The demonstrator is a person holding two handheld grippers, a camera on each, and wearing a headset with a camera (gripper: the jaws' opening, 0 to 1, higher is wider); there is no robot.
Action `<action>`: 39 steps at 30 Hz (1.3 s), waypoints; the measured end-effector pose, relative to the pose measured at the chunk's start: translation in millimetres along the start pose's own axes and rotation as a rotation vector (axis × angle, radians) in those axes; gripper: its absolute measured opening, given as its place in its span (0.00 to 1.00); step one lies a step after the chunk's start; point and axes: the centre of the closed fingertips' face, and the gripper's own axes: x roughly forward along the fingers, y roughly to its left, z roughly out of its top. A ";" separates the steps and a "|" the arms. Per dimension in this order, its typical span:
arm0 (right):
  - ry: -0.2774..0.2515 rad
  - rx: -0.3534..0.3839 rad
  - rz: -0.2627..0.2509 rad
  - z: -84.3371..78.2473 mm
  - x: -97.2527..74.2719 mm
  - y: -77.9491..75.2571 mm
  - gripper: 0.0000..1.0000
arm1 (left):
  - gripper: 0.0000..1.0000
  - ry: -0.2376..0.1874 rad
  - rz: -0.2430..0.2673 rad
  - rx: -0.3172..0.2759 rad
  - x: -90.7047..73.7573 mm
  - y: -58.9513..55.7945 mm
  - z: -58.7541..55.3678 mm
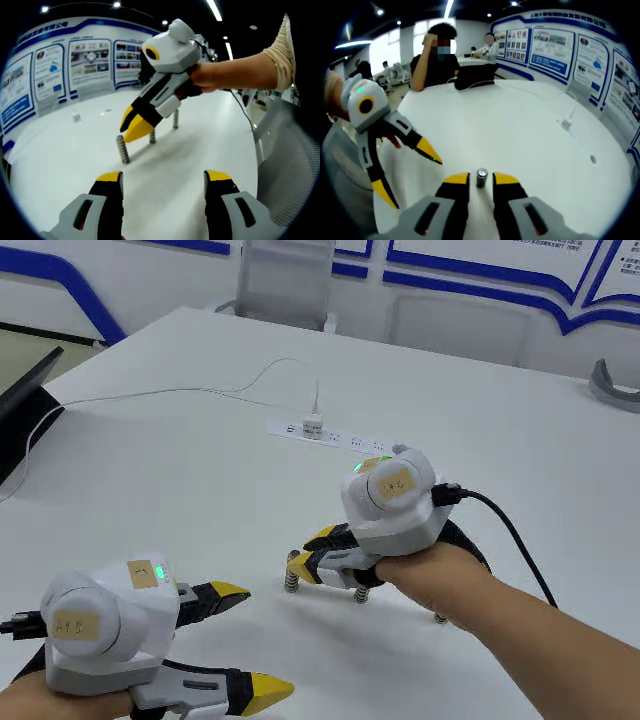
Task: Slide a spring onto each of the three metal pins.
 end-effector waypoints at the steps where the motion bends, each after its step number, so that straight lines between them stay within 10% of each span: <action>1: -0.005 0.000 0.001 0.4 -2.2 1.2 0.20 | 0.67 -0.001 0.002 0.000 -0.2 0.2 0.6; 39: -0.049 0.067 -0.050 -51.1 -70.1 25.1 0.23 | 0.76 -0.014 0.015 0.000 -0.4 -0.7 6.9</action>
